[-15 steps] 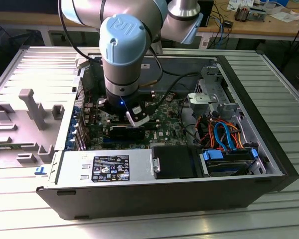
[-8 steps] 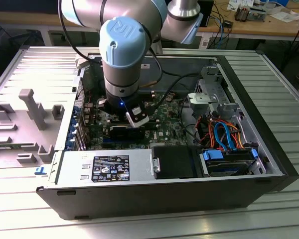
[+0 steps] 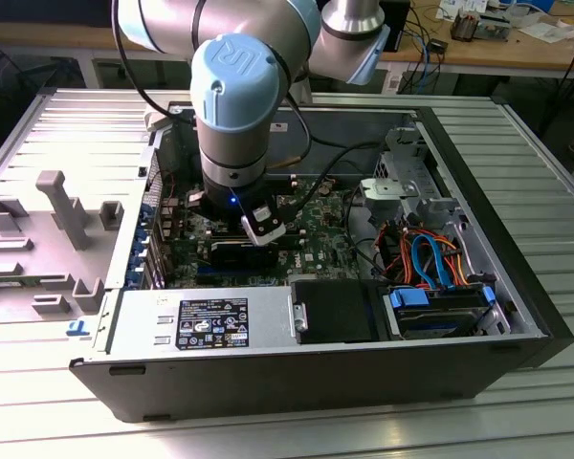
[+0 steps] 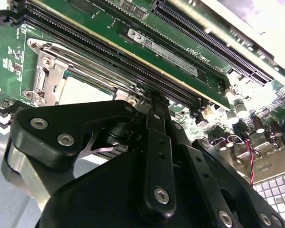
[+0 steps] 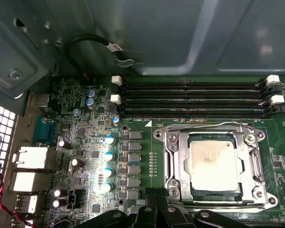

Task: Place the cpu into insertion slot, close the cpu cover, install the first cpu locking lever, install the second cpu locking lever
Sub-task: 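Install the second cpu locking lever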

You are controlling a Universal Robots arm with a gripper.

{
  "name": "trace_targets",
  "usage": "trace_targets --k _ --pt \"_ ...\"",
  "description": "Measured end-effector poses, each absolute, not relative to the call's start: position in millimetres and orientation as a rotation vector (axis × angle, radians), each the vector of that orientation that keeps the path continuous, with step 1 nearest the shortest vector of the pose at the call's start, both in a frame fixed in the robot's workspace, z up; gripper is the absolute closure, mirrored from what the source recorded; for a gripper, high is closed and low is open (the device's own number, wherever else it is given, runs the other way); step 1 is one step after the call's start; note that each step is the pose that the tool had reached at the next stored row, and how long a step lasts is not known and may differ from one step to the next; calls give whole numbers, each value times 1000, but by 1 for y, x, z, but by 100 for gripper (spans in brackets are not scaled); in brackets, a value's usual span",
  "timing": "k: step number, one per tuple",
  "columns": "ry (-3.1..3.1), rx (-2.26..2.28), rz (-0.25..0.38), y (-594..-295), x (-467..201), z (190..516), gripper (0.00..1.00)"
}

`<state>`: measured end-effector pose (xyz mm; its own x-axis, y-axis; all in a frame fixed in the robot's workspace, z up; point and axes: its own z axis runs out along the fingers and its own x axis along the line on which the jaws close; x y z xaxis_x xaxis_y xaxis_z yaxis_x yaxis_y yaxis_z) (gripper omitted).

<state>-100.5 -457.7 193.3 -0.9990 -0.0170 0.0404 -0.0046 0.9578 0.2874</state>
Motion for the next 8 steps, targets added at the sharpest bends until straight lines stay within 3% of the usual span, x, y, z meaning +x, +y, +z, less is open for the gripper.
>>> trace_targets --k 8 --pt "-3061 18 -483 -458 -101 192 89"
